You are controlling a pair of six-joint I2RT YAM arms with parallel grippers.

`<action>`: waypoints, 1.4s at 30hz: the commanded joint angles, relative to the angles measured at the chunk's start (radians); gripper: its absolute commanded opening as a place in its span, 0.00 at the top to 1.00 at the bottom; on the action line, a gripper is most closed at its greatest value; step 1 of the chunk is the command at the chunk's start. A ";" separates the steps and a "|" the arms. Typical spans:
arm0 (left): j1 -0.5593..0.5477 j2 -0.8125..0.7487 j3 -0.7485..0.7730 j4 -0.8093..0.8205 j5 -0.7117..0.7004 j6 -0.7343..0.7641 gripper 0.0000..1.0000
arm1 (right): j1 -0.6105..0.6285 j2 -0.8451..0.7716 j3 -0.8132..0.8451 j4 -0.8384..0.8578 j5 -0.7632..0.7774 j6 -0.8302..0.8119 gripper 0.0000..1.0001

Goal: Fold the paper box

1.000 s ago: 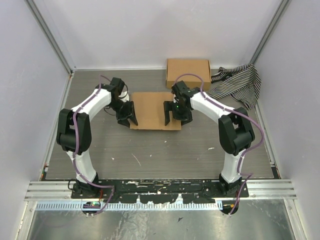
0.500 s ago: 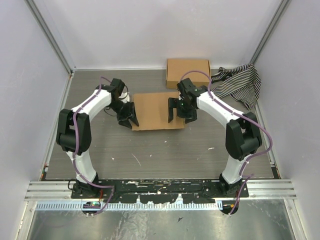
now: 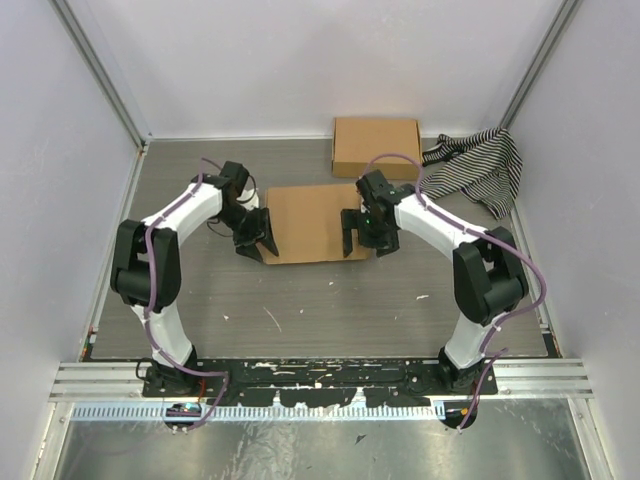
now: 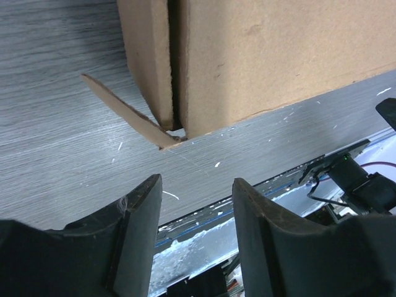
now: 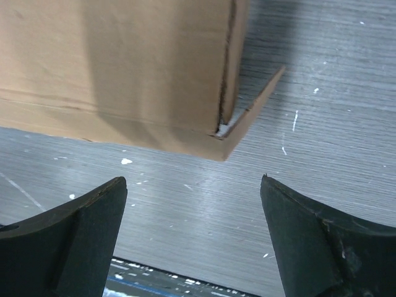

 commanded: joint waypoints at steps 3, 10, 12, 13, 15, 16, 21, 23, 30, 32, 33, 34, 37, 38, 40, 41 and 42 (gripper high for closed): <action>-0.004 -0.073 -0.044 0.086 -0.110 -0.010 0.41 | -0.003 -0.153 -0.198 0.320 0.042 -0.022 0.06; -0.006 -0.087 -0.098 0.232 -0.192 -0.033 0.38 | -0.003 -0.171 -0.293 0.525 0.013 -0.004 0.07; -0.005 -0.080 -0.111 0.256 -0.196 -0.040 0.38 | -0.002 -0.160 -0.292 0.538 0.019 -0.006 0.07; -0.005 -0.077 -0.119 0.267 -0.202 -0.042 0.38 | -0.003 -0.156 -0.292 0.543 0.023 -0.008 0.08; -0.006 -0.075 -0.136 0.292 -0.209 -0.046 0.38 | -0.003 -0.151 -0.301 0.559 0.031 -0.010 0.08; -0.006 -0.076 -0.145 0.304 -0.209 -0.049 0.38 | -0.003 -0.149 -0.304 0.565 0.034 -0.014 0.09; -0.005 -0.060 -0.169 0.342 -0.185 -0.070 0.38 | -0.002 -0.134 -0.318 0.576 0.025 -0.022 0.11; -0.006 -0.058 -0.175 0.349 -0.166 -0.074 0.38 | -0.003 -0.130 -0.323 0.576 0.007 -0.020 0.12; -0.006 -0.081 -0.207 0.376 -0.112 -0.076 0.40 | -0.001 -0.167 -0.352 0.567 -0.021 -0.027 0.15; -0.006 -0.086 -0.214 0.384 -0.075 -0.077 0.42 | -0.001 -0.180 -0.354 0.562 -0.030 -0.032 0.16; -0.006 -0.087 -0.215 0.384 -0.056 -0.077 0.43 | -0.001 -0.184 -0.351 0.554 -0.034 -0.034 0.17; -0.006 -0.090 -0.215 0.378 -0.045 -0.075 0.44 | -0.002 -0.190 -0.348 0.548 -0.039 -0.035 0.17; -0.005 -0.107 -0.222 0.374 -0.017 -0.068 0.50 | -0.001 -0.215 -0.342 0.536 -0.052 -0.036 0.19; -0.005 -0.112 -0.222 0.368 -0.011 -0.066 0.51 | -0.001 -0.221 -0.334 0.528 -0.054 -0.037 0.21; -0.005 -0.121 -0.212 0.344 -0.001 -0.061 0.55 | -0.001 -0.229 -0.316 0.502 -0.056 -0.035 0.24; -0.005 -0.119 -0.202 0.320 0.004 -0.055 0.57 | -0.001 -0.231 -0.301 0.482 -0.060 -0.034 0.26; -0.005 -0.115 -0.187 0.291 0.010 -0.048 0.59 | -0.002 -0.231 -0.286 0.459 -0.066 -0.036 0.28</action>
